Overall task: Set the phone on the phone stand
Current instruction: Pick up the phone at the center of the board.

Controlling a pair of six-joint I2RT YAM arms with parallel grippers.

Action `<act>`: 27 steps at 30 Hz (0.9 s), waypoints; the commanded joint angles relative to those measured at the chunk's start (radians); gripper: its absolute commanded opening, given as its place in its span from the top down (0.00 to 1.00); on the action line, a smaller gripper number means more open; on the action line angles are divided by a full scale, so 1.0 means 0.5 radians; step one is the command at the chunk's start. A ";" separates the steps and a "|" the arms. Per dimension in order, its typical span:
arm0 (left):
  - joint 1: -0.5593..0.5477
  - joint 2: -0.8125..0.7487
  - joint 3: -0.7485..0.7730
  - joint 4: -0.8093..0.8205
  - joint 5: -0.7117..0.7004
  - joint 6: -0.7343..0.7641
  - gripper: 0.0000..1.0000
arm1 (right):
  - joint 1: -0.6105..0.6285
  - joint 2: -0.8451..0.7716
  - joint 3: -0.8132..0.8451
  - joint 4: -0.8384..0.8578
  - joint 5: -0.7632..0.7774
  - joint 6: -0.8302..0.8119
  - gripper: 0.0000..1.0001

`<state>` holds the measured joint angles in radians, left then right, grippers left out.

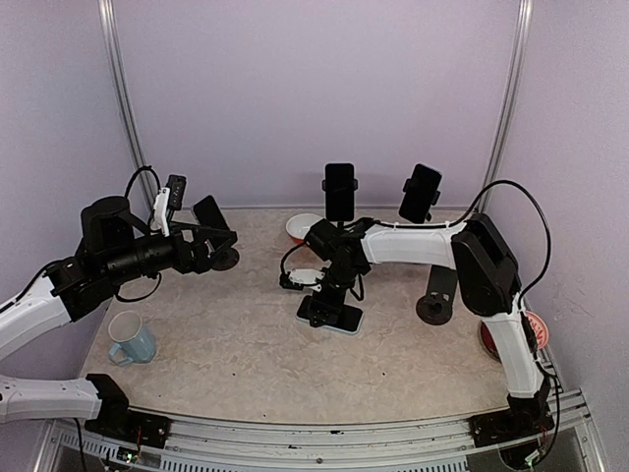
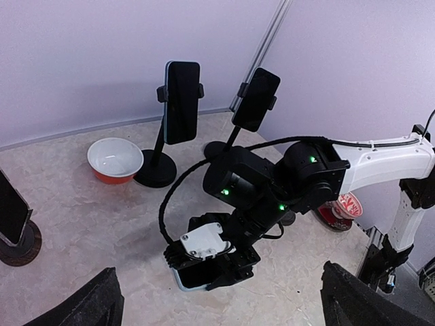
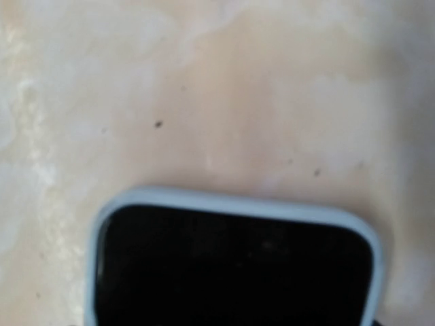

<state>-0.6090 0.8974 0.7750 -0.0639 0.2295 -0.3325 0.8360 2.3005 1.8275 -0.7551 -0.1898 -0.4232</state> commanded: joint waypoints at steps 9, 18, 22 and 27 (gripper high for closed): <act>0.005 -0.015 0.040 0.007 0.011 -0.033 0.01 | 0.087 -0.120 -0.216 0.164 0.112 0.164 0.33; -0.001 -0.089 -0.007 -0.026 -0.021 -0.062 0.01 | 0.059 -0.284 -0.313 0.122 -0.082 0.184 0.18; -0.005 -0.136 -0.023 -0.041 -0.037 -0.062 0.01 | 0.015 -0.302 -0.363 0.047 -0.114 0.202 0.01; -0.003 -0.164 -0.029 -0.078 -0.053 -0.062 0.01 | 0.005 -0.359 -0.448 0.012 0.066 0.262 0.00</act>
<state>-0.6094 0.8318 0.7731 -0.0879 0.2203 -0.3599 0.8482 2.1799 1.6405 -0.7006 -0.1963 -0.3222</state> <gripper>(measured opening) 0.988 0.999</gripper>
